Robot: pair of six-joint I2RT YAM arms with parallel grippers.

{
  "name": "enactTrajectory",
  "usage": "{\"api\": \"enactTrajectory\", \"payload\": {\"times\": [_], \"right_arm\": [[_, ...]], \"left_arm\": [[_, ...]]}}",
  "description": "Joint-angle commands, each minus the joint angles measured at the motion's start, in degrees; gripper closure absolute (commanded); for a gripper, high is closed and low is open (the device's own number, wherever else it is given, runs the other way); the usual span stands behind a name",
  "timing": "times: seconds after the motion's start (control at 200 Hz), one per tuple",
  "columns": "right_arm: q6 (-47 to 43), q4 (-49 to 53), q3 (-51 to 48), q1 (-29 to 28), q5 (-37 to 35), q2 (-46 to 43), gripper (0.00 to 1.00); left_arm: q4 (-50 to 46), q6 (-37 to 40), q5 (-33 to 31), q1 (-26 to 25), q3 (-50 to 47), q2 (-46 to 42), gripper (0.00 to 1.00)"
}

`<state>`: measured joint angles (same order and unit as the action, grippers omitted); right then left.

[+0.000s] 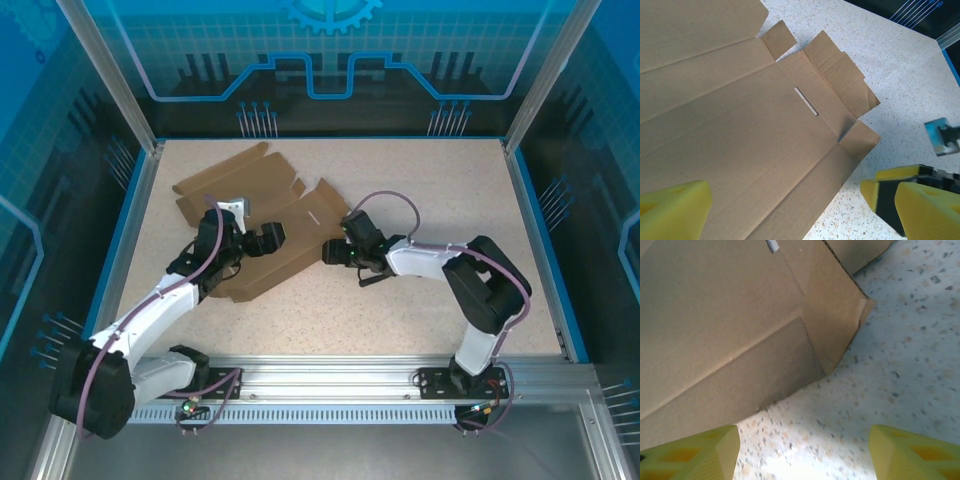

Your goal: Fold the paper box

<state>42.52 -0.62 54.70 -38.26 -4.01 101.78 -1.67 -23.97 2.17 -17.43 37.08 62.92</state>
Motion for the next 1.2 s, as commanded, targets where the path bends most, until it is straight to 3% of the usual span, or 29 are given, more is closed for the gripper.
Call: {"api": "enactTrajectory", "payload": {"times": [0.0,0.405,0.47,0.615,0.81,0.94,1.03,1.195], "right_arm": [[3.5,-4.1,3.4,-0.7,-0.4,3.0,0.36],[6.1,-11.0,4.4,-0.7,-4.4,8.4,0.55],[5.5,-13.4,4.1,-0.7,-4.8,8.8,0.66],[0.6,-16.4,4.2,0.7,-4.3,7.7,0.91],[-15.2,-12.7,2.2,6.1,3.6,-3.2,1.00],[-28.2,-4.0,4.1,11.1,14.0,-12.4,1.00],[-36.1,4.8,8.7,13.5,20.3,-15.8,1.00],[-49.0,17.6,16.3,17.7,29.2,-20.1,1.00]], "left_arm": [[-1.8,1.3,-1.3,-0.1,1.1,-1.5,0.04],[-1.8,1.6,-1.1,-0.1,1.0,-3.1,0.04],[-1.5,1.2,-1.0,-0.1,0.8,-3.5,0.04],[0.8,-0.8,-0.9,0.0,0.9,-4.7,0.04],[3.5,-0.3,0.6,-0.1,5.0,-4.9,0.08],[3.0,7.7,5.5,-0.1,13.0,-1.6,0.11],[-0.6,16.8,7.2,-0.6,21.9,2.1,0.14],[-7.4,35.6,17.2,-0.8,38.6,11.4,0.15]]}}
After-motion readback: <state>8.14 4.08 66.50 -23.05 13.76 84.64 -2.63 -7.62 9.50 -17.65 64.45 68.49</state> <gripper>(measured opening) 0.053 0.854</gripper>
